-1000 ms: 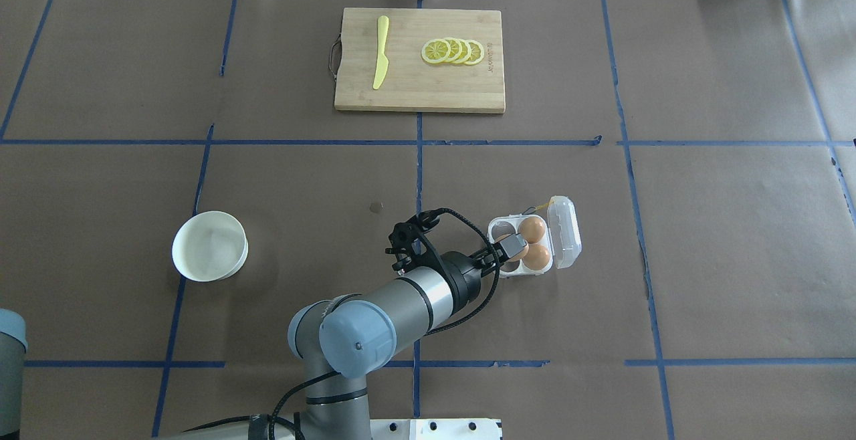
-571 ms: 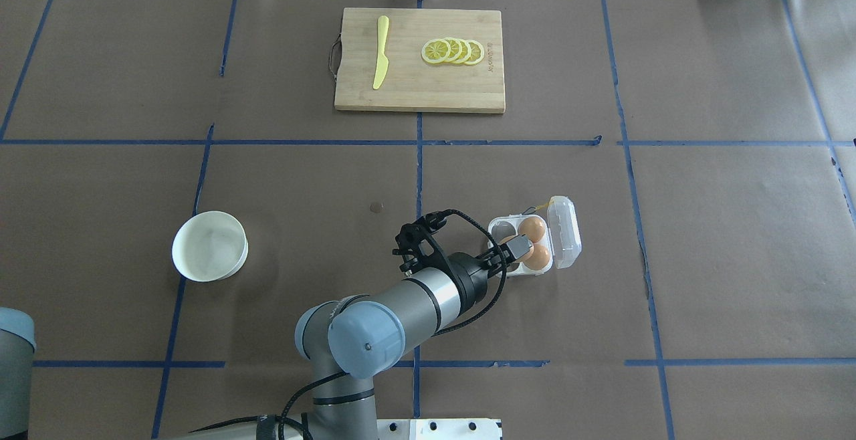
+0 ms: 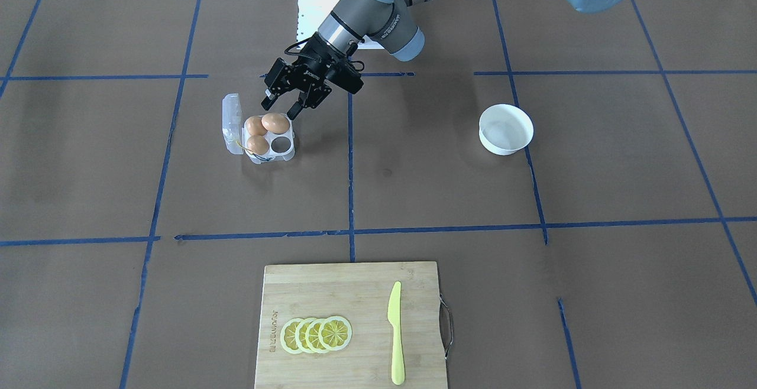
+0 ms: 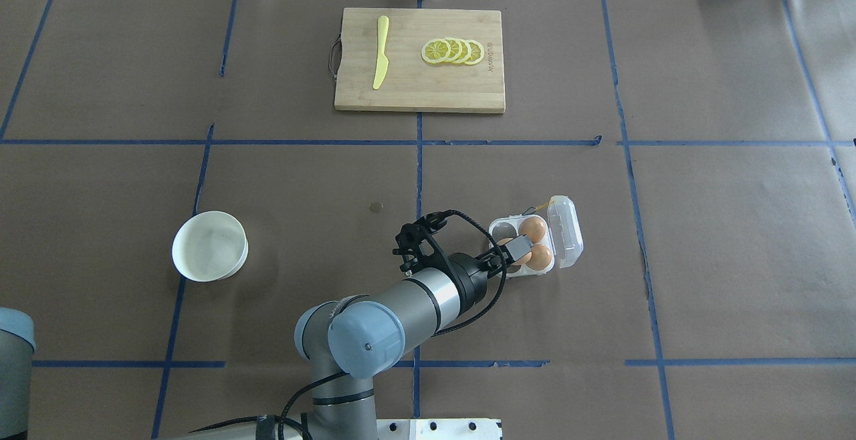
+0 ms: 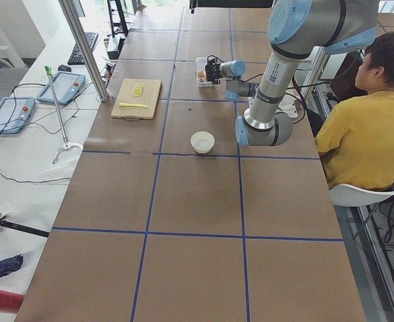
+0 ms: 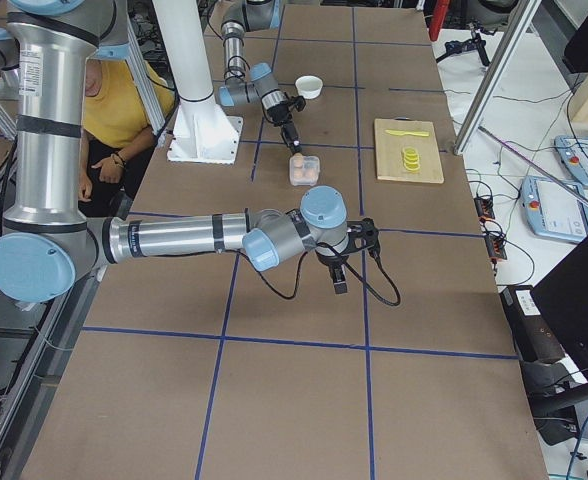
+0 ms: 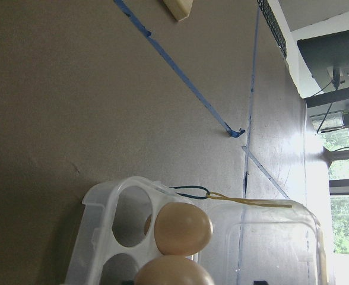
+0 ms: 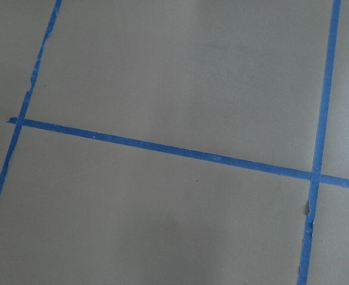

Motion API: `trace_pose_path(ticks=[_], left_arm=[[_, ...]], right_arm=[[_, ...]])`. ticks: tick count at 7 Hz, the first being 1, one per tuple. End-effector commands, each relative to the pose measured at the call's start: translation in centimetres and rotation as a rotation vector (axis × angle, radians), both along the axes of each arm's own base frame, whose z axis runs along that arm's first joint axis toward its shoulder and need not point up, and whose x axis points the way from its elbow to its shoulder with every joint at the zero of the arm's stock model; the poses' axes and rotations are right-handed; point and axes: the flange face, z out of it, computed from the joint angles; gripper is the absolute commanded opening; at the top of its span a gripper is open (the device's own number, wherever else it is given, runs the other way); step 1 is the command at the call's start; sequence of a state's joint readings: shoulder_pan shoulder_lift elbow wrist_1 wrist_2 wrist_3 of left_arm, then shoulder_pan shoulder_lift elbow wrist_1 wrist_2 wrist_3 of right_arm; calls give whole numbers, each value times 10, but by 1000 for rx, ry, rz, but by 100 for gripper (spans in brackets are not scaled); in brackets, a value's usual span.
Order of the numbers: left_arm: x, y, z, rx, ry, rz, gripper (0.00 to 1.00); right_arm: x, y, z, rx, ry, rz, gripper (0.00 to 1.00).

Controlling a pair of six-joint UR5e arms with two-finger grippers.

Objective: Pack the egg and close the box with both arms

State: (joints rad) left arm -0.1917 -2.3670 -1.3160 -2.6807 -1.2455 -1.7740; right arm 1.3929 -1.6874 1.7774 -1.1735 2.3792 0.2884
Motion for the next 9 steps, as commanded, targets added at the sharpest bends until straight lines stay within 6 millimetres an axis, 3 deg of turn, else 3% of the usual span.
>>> trace_pose_path(ticks=[1, 2, 3, 5, 7, 9], left_arm=[[-1, 0, 0, 3, -3, 0, 80], [-1, 0, 0, 11, -7, -1, 86], [-9, 0, -4, 61, -21, -6, 100], [-40, 2, -6, 164, -109, 44, 100], [-101, -24, 6, 228, -306, 174, 100], [-164, -73, 27, 317, -558, 228, 100]], right_arm=[[0, 0, 0, 0, 0, 0, 100], [0, 0, 0, 0, 0, 0, 100], [0, 0, 0, 0, 0, 0, 100], [0, 0, 0, 0, 0, 0, 100], [1, 0, 0, 3, 9, 4, 100], [1, -1, 0, 6, 12, 5, 100]])
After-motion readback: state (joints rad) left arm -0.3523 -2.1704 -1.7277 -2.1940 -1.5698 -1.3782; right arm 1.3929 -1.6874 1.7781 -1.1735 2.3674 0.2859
